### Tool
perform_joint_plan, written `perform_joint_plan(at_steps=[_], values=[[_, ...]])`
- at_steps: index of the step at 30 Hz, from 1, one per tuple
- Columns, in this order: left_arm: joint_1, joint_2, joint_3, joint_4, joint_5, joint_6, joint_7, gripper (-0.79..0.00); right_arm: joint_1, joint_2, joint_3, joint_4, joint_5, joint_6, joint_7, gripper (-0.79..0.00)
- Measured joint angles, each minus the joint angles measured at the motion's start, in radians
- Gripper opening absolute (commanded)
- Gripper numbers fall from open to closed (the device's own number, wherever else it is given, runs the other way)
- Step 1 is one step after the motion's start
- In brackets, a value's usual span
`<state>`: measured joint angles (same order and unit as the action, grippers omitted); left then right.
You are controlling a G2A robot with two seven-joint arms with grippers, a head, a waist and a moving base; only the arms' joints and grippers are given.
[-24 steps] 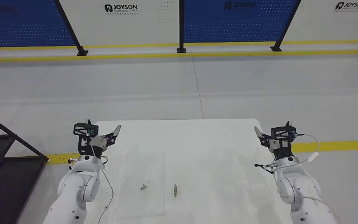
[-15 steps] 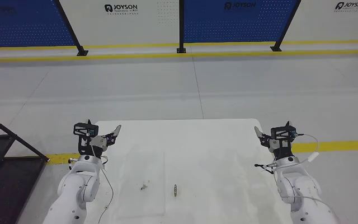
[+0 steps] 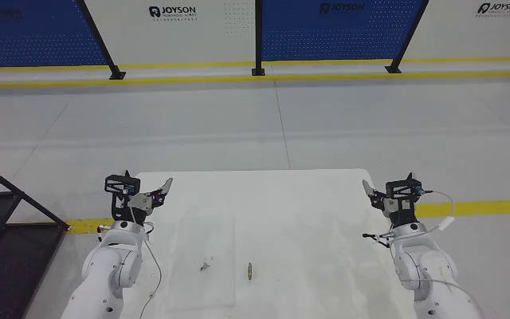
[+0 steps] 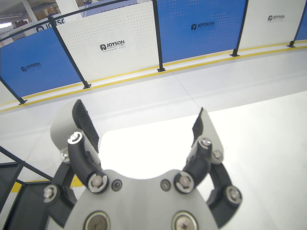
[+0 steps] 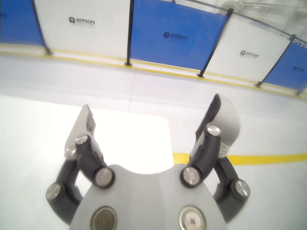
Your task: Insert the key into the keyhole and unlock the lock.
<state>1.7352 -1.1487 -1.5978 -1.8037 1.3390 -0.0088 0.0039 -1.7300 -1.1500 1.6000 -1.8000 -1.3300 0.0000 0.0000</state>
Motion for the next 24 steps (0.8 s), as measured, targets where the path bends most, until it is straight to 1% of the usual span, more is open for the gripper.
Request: perform_joint_plan(at_steps=[3,6,9,13,16,19,21,24], values=[[0.041,0.005,-0.01,-0.022,0.043,-0.066,0.002,0.0,0.0,0.0,0.0,0.0,0.0,0.0,0.0,0.0],[0.113,0.011,-0.046,-0.069,0.049,-0.146,-0.012,0.0,0.0,0.0,0.0,0.0,0.0,0.0,0.0,0.0],[0.207,0.019,-0.094,-0.136,0.054,-0.238,-0.041,0.0,0.0,0.0,0.0,0.0,0.0,0.0,0.0,0.0],[0.325,0.027,-0.16,-0.228,0.002,-0.375,-0.131,0.0,0.0,0.0,0.0,0.0,0.0,0.0,0.0,0.0],[0.391,0.03,-0.175,-0.288,-0.047,-0.449,-0.237,0.0,0.0,0.0,0.0,0.0,0.0,0.0,0.0,0.0],[0.423,0.031,-0.161,-0.327,-0.105,-0.473,-0.348,0.0,0.0,0.0,0.0,0.0,0.0,0.0,0.0,0.0],[0.421,0.03,-0.135,-0.341,-0.115,-0.464,-0.417,0.0,0.0,0.0,0.0,0.0,0.0,0.0,0.0,0.0],[0.396,0.028,-0.077,-0.339,-0.151,-0.422,-0.54,0.0,0.0,0.0,0.0,0.0,0.0,0.0,0.0,0.0]])
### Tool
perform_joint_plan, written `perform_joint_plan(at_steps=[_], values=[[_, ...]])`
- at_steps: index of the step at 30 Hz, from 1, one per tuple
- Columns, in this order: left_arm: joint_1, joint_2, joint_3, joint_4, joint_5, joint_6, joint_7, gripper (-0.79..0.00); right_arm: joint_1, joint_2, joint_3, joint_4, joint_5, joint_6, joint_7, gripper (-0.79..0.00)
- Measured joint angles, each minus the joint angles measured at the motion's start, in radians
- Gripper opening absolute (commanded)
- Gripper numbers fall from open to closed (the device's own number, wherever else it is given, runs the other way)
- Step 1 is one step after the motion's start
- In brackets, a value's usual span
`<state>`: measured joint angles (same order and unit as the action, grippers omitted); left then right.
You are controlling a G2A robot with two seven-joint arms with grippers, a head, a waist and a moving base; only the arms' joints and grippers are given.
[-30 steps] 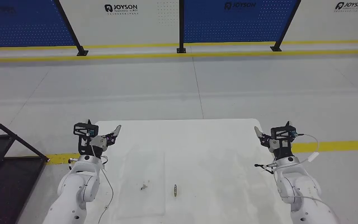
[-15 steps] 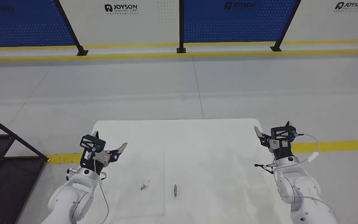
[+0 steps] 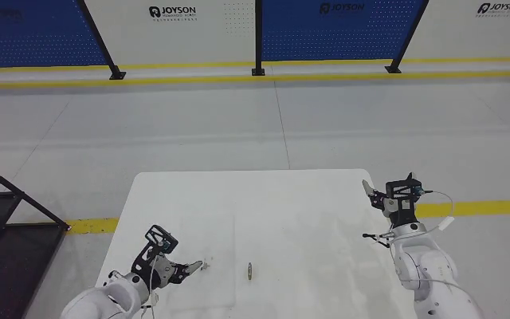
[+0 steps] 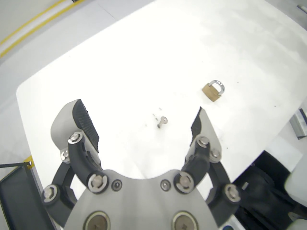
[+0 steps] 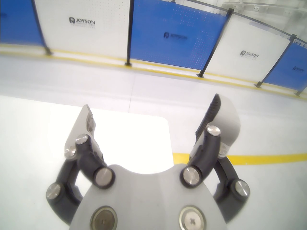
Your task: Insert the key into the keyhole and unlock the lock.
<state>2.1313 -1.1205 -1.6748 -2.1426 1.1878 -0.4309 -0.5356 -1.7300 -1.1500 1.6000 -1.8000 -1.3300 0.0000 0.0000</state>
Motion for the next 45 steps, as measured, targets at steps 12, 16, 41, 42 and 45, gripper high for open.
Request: perform_joint_plan(at_steps=[12,16,41,42,45], values=[[-0.151,-0.001,0.162,0.093,-0.134,0.142,-0.422,-0.028,0.0,0.0,0.0,0.0,0.0,0.0,0.0,0.0],[-0.163,-0.004,0.213,0.126,-0.084,0.211,-0.404,-0.262,0.0,0.0,0.0,0.0,0.0,0.0,0.0,0.0],[-0.268,-0.009,0.35,0.262,0.105,0.293,-0.268,-0.474,0.0,0.0,0.0,0.0,0.0,0.0,0.0,0.0],[-0.269,-0.009,0.352,0.263,0.103,0.293,-0.268,-0.48,0.0,0.0,0.0,0.0,0.0,0.0,0.0,0.0],[-0.27,-0.009,0.357,0.265,0.107,0.293,-0.266,-0.489,0.0,0.0,0.0,0.0,0.0,0.0,0.0,0.0]])
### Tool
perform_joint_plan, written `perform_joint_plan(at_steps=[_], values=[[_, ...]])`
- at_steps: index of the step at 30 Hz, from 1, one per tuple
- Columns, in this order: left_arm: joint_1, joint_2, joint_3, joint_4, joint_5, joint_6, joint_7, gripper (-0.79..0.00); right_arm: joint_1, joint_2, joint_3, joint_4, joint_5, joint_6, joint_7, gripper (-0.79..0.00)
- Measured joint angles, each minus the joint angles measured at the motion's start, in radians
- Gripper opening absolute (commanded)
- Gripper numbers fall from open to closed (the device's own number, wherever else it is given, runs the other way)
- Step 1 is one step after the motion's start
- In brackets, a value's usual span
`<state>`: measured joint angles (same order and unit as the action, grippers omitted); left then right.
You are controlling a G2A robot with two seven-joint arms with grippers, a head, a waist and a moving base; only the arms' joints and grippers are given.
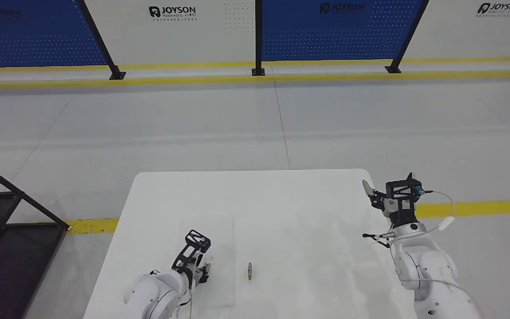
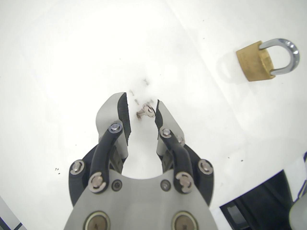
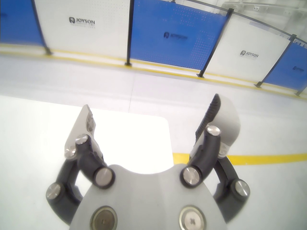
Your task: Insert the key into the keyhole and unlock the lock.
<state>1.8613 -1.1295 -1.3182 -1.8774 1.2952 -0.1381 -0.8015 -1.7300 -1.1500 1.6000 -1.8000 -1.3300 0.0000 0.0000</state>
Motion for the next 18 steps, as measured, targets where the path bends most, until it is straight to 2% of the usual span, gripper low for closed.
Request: perform_joint_plan(at_steps=[3,11,14,18], values=[[-0.003,0.0,0.003,0.004,0.002,0.001,0.004,-0.508,0.0,0.0,0.0,0.0,0.0,0.0,0.0,0.0],[-0.007,0.001,0.009,0.004,0.002,0.002,0.012,-0.628,0.0,0.0,0.0,0.0,0.0,0.0,0.0,0.0],[-0.004,0.003,0.006,0.0,0.002,0.002,0.014,-0.65,0.0,0.0,0.0,0.0,0.0,0.0,0.0,0.0],[0.001,0.004,0.003,-0.002,0.003,0.001,0.017,-0.727,0.0,0.0,0.0,0.0,0.0,0.0,0.0,0.0]])
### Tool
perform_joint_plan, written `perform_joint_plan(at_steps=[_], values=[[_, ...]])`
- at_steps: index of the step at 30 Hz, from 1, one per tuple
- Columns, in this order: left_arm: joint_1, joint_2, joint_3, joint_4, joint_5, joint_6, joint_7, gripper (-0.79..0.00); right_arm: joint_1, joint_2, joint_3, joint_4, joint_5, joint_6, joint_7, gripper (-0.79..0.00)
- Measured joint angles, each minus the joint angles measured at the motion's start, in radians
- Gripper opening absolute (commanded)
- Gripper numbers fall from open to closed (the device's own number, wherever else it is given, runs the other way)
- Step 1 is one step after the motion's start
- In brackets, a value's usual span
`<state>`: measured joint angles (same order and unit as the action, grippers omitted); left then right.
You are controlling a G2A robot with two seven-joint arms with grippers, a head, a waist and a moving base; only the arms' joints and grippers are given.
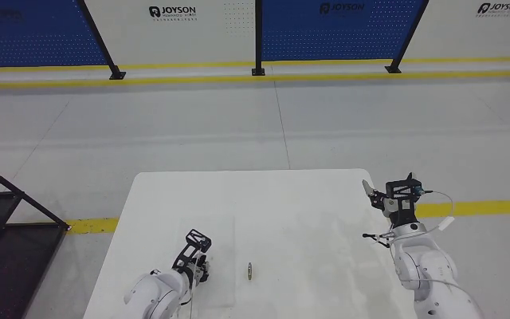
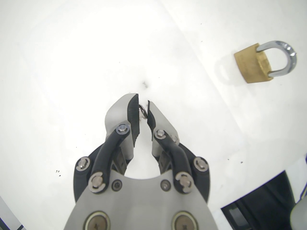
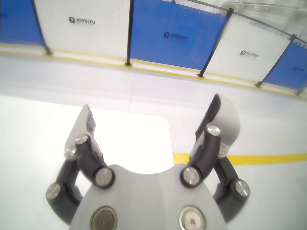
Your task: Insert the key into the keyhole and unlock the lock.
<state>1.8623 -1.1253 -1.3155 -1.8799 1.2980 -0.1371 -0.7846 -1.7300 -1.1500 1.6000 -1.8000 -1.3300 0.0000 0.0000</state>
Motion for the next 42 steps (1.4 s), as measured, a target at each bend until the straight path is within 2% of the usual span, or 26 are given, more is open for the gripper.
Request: perform_joint_plan(at_steps=[5,18,23,28,31,36,39,42], values=[[0.006,0.002,-0.01,-0.012,-0.007,-0.002,0.009,-0.785,0.0,0.0,0.0,0.0,0.0,0.0,0.0,0.0],[0.036,0.01,-0.064,-0.067,-0.056,-0.02,0.032,-0.785,0.0,0.0,0.0,0.0,0.0,0.0,0.0,0.0],[0.064,0.014,-0.127,-0.092,-0.146,-0.022,0.058,-0.785,0.0,0.0,0.0,0.0,0.0,0.0,0.0,0.0],[0.117,0.026,-0.226,-0.101,-0.24,-0.105,0.065,-0.785,0.0,0.0,0.0,0.0,0.0,0.0,0.0,0.0],[0.132,0.033,-0.289,-0.087,-0.36,-0.18,0.04,-0.785,0.0,0.0,0.0,0.0,0.0,0.0,0.0,0.0],[0.136,0.037,-0.339,-0.065,-0.449,-0.212,0.053,-0.785,0.0,0.0,0.0,0.0,0.0,0.0,0.0,0.0],[0.142,0.039,-0.355,-0.077,-0.474,-0.234,0.095,-0.785,0.0,0.0,0.0,0.0,0.0,0.0,0.0,0.0],[0.164,0.039,-0.37,-0.125,-0.449,-0.278,0.188,-0.785,0.0,0.0,0.0,0.0,0.0,0.0,0.0,0.0]])
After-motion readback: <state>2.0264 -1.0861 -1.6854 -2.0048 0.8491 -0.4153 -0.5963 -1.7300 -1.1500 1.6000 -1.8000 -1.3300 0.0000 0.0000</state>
